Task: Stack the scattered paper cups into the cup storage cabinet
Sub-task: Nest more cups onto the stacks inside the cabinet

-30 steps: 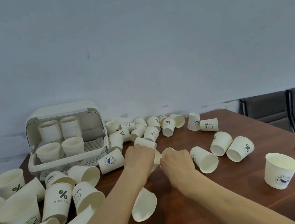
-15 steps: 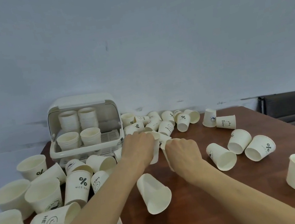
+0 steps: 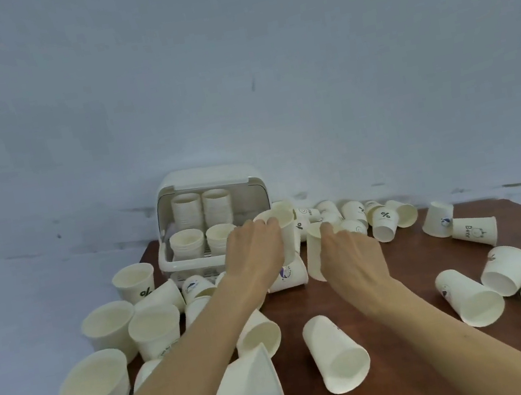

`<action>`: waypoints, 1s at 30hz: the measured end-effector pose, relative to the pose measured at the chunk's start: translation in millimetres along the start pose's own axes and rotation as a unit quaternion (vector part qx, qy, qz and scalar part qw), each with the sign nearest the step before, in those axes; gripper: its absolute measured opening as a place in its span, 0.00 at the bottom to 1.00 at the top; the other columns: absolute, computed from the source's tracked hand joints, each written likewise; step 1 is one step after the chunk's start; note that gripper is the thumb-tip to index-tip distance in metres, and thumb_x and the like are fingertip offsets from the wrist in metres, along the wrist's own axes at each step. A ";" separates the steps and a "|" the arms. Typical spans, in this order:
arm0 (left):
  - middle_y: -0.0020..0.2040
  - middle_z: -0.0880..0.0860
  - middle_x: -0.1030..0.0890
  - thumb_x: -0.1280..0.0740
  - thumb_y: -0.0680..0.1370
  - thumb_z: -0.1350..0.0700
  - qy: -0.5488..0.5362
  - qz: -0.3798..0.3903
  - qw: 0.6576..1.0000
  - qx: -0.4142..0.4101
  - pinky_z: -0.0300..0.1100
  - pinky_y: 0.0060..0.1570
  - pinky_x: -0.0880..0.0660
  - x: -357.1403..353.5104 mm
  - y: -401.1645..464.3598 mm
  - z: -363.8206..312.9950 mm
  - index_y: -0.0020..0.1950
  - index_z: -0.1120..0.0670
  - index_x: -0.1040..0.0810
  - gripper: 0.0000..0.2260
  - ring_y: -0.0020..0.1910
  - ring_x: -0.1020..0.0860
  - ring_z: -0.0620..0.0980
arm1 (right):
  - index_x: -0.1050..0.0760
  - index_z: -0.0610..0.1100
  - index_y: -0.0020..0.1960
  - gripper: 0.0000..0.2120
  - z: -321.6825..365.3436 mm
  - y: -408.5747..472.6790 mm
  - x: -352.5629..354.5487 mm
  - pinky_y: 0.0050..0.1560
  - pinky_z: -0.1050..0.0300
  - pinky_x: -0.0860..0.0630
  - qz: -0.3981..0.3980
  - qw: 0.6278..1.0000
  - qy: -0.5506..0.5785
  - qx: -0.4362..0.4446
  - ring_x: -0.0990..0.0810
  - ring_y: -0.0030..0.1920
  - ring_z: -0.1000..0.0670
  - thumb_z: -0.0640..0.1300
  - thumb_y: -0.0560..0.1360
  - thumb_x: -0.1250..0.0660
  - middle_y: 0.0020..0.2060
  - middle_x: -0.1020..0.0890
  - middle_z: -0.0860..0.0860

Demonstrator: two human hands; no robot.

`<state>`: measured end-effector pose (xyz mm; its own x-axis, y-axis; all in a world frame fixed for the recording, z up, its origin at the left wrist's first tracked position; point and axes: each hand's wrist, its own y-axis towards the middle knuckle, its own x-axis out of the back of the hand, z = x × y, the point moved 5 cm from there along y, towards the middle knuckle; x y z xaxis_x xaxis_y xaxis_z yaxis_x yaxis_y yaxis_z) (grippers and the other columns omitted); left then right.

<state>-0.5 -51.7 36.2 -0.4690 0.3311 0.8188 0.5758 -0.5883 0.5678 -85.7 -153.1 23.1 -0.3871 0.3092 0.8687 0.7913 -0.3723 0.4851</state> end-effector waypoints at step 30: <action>0.41 0.52 0.21 0.42 0.79 0.60 -0.058 -0.017 0.978 0.201 0.43 0.34 0.28 -44.7 37.6 192.7 0.43 0.54 0.22 0.10 0.37 0.24 0.52 | 0.30 0.44 0.55 0.08 100.4 120.7 -6.6 0.34 0.52 0.35 0.007 0.982 0.185 0.027 0.28 0.36 0.44 0.39 0.78 0.46 0.41 0.21 0.46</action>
<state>171.1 53.5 37.4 -0.4265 0.4399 0.7903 0.7894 -0.2456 0.5627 59.9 -112.3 65.8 -0.5133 -0.0390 0.8573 0.8180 -0.3245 0.4750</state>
